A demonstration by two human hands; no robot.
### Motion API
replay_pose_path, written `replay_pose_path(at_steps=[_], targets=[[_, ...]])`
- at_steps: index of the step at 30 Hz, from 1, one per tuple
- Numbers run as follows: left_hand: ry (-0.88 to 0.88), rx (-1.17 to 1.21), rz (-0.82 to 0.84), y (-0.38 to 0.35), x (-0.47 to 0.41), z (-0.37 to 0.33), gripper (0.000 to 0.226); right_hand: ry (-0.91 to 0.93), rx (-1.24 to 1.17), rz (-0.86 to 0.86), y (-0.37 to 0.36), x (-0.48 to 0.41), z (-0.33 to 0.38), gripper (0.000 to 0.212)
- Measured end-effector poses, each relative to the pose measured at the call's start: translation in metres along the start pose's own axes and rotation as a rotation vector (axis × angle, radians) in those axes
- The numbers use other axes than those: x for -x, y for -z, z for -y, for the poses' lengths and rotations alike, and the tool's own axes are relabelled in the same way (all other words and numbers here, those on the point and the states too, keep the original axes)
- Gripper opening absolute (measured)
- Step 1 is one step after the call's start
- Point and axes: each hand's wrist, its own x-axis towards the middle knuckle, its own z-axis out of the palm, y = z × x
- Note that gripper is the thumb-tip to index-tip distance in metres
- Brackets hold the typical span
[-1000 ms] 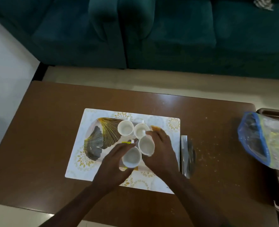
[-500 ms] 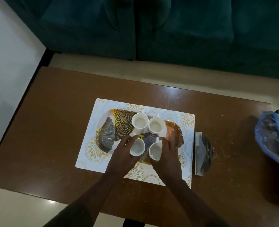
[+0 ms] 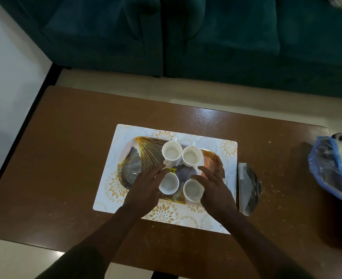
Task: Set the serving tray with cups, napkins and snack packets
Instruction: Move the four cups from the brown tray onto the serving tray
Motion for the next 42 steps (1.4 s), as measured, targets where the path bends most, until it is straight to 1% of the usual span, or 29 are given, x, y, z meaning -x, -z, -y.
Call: replay_pose_path(at_steps=[2, 4, 8, 11, 13, 15, 18, 21, 23, 27, 31, 42], targets=[[0.049, -0.009, -0.027, 0.002, 0.0, -0.002, 0.061, 0.021, 0.012, 0.019, 0.001, -0.001, -0.004, 0.053], [0.13, 0.018, -0.038, 0.002, 0.003, -0.004, 0.061, 0.011, 0.008, 0.002, 0.001, -0.002, -0.007, 0.052], [0.218, 0.13, 0.008, -0.002, 0.014, -0.006, 0.06, -0.153, -0.066, -0.059, -0.004, 0.005, -0.011, 0.033], [0.292, 0.24, 0.016, -0.002, 0.018, -0.011, 0.053, -0.23, -0.14, -0.051, -0.015, 0.013, -0.008, 0.022], [0.35, 0.308, -0.006, -0.002, 0.018, -0.015, 0.047, -0.279, -0.194, -0.058, -0.023, 0.018, -0.001, 0.018], [0.397, 0.355, -0.021, -0.002, 0.018, -0.018, 0.044, -0.331, -0.239, -0.085, -0.031, 0.022, 0.008, 0.021], [0.46, 0.382, -0.053, -0.004, 0.016, -0.021, 0.041, -0.393, -0.327, -0.107, -0.043, 0.024, 0.021, 0.033], [0.567, 0.399, -0.123, -0.006, 0.01, -0.028, 0.037, -0.472, -0.424, -0.154, -0.051, 0.02, 0.034, 0.032], [0.618, 0.413, -0.179, -0.007, 0.006, -0.035, 0.028, -0.532, -0.492, -0.184, -0.054, 0.016, 0.042, 0.031], [0.661, 0.448, -0.253, -0.006, -0.002, -0.044, 0.023, -0.57, -0.549, -0.24, -0.059, 0.009, 0.053, 0.029], [0.68, 0.462, -0.252, -0.004, -0.006, -0.043, 0.024, -0.581, -0.561, -0.259, -0.06, 0.005, 0.055, 0.03], [0.616, 0.452, -0.257, -0.009, -0.005, -0.039, 0.021, -0.602, -0.557, -0.317, -0.055, 0.003, 0.053, 0.033]])
